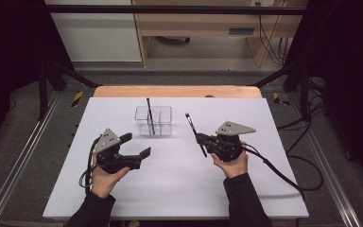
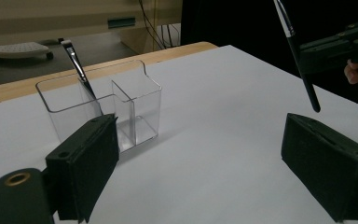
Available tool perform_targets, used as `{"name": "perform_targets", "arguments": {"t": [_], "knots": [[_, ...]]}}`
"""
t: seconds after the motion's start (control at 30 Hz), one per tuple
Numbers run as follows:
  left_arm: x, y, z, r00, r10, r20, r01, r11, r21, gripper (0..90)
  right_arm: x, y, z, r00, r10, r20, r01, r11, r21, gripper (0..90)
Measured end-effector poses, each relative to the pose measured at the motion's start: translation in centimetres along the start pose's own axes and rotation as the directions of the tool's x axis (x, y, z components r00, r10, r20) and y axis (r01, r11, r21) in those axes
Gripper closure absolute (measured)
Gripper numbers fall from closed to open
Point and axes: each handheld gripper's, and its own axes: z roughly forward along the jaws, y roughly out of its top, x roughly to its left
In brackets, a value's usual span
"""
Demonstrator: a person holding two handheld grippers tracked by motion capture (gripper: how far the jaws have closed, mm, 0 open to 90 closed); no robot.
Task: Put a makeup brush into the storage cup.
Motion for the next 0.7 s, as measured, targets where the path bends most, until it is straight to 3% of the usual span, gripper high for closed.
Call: {"name": "perform_targets", "arguments": {"t": [0.7], "knots": [[-1.7,1.8,2.1,0.9986,-0.020,0.050,0.022,0.9989,-0.040,10.9,0.8,-0.6,0.4,0.9996,0.014,-0.026,-0.015,0.999,-0.038,84.3]]}}
